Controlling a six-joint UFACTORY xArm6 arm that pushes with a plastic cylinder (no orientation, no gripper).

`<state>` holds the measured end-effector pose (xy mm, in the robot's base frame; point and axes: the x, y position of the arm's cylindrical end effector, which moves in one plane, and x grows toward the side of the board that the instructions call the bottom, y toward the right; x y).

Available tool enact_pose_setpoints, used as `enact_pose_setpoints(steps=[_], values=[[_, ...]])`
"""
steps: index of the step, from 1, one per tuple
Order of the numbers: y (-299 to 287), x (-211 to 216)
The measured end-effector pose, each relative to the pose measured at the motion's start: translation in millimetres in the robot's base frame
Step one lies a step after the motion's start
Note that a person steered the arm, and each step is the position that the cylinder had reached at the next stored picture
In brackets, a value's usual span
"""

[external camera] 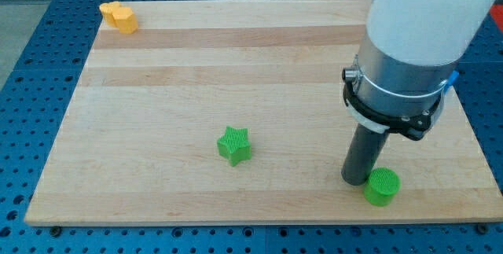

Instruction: Place the green circle below at the bottom right side of the board

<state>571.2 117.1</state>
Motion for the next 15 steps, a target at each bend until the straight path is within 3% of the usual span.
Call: enact_pose_setpoints(steps=[3,6,9,15], values=[[-18,4],[-1,32],[11,14],[92,40]])
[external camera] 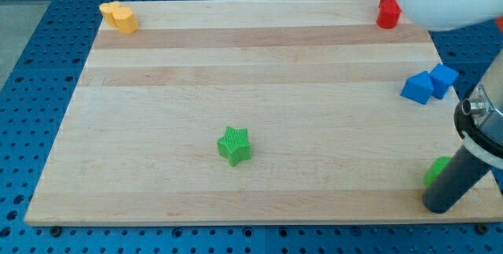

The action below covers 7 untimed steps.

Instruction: Place the green circle below at the bottom right side of the board

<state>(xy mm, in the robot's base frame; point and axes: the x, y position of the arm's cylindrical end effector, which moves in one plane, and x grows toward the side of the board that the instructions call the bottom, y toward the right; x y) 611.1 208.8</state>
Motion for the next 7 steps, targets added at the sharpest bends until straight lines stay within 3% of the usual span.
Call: enact_pose_setpoints(steps=[2,3,5,7], values=[[-34,5],[-57,-19],[-92,-113],[-61,-106]])
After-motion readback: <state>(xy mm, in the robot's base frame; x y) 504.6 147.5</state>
